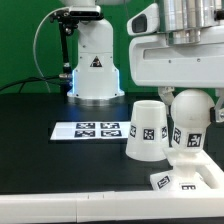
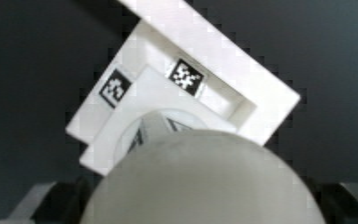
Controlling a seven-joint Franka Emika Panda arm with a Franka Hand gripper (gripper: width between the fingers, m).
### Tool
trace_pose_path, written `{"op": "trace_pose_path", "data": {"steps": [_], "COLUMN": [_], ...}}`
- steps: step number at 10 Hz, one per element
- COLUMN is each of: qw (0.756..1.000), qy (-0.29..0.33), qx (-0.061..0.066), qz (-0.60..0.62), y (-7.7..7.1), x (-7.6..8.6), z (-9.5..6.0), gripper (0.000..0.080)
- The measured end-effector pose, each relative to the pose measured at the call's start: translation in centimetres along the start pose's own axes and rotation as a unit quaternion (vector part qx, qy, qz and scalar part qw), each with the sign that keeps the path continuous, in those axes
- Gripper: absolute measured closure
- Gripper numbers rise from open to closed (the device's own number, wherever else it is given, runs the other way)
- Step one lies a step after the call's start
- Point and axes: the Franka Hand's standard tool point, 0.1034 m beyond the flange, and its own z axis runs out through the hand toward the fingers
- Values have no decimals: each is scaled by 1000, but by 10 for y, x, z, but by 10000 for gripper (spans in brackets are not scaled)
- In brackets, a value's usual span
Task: Assemble lamp
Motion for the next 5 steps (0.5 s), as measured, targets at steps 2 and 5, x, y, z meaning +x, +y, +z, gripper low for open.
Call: {"op": "trace_pose_path", "data": {"steps": [2,5], "qw": [993,995], "qy": [-17,-16], "qx": [20,19], "qz": [115,99], "y": [-1,-1], "x": [2,0], "z": [0,1], "gripper": [225,225]}}
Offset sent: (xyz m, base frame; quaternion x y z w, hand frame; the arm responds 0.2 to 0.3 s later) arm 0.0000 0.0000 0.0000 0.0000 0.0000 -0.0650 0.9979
